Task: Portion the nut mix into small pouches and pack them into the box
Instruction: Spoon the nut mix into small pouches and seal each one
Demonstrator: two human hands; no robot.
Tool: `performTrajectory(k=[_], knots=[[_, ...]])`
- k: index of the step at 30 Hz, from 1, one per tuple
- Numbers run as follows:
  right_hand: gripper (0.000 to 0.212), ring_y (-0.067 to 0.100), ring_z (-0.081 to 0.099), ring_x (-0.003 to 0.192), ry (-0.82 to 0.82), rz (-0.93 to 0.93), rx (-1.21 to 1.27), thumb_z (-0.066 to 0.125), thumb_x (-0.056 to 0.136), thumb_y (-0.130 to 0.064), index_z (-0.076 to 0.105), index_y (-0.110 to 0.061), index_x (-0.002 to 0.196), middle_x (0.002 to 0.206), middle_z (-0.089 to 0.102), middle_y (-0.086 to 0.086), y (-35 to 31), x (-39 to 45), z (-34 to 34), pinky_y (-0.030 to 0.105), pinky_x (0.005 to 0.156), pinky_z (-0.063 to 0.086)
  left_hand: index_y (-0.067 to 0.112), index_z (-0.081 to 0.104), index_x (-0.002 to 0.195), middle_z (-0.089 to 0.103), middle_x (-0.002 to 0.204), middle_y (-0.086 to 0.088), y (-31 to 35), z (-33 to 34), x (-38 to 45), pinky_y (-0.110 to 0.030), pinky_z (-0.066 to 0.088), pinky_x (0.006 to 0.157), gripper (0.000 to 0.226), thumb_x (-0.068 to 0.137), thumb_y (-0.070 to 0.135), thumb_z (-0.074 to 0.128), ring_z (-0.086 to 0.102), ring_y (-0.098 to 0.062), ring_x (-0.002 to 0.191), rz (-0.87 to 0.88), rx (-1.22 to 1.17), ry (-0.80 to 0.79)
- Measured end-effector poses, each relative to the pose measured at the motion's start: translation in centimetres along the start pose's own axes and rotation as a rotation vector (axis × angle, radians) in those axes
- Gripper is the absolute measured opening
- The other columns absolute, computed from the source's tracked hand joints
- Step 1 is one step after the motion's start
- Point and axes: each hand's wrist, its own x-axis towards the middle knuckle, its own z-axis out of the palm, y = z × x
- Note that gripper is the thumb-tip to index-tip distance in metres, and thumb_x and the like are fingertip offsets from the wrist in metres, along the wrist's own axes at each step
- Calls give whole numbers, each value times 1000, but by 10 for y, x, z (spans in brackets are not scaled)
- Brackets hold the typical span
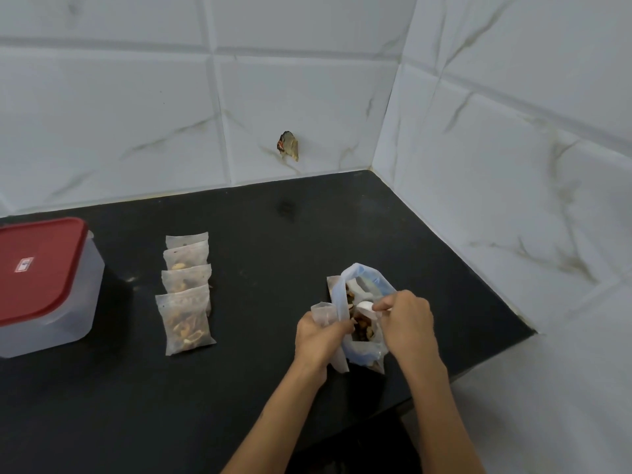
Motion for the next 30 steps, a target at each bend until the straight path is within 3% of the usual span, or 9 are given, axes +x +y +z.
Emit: performTrajectory(k=[3, 8, 13, 21, 25, 30], knots=[[34, 19, 56, 105, 71, -52, -13, 58, 90, -12, 59, -22, 122, 123, 53, 5, -1, 1, 5, 35, 91, 51, 14, 63, 109, 69, 98, -10, -1, 0, 2, -47, 57, 86, 39, 72, 2, 67, 67, -24, 93, -25, -51, -11], [27, 15, 58, 99, -62, -41, -11, 59, 90, -18, 64, -20, 117, 114, 59, 1, -2, 8, 9, 31, 86, 52, 16, 62, 99, 67, 92, -8, -3, 2, 1, -40, 57, 81, 28, 77, -1, 64, 66, -20, 87, -19, -104, 1], [21, 13, 59, 91, 113, -85, -47, 57, 92, -14, 65, -18, 110, 106, 61, 1, -1, 4, 10, 22, 69, 44, 13, 59, 112, 66, 96, -8, -3, 4, 0, -40, 57, 81, 38, 76, 0, 63, 65, -20, 90, -36, -121, -5], [18, 11, 59, 84, 11, -137, -115, 56, 91, -20, 67, -16, 105, 100, 62, 0, 2, 2, 16, 24, 73, 52, 14, 58, 110, 66, 100, -11, -3, 3, -3, -47, 54, 89, 39, 74, -1, 63, 65, -25, 96, -52, -171, 1], [19, 10, 58, 82, 95, -102, -85, 57, 92, -20, 65, -16, 108, 100, 61, 1, 4, 4, 10, 21, 65, 46, 17, 53, 109, 62, 104, -10, -4, 3, -2, -49, 53, 92, 38, 76, 1, 64, 63, -25, 98, -63, -178, -4], [26, 14, 59, 91, 120, -78, -167, 58, 91, -23, 56, -11, 115, 102, 57, 4, -1, -3, 10, 26, 75, 50, 19, 51, 104, 60, 103, -9, -5, 5, -1, -49, 53, 91, 35, 77, 2, 65, 62, -25, 96, -92, -199, 23]])
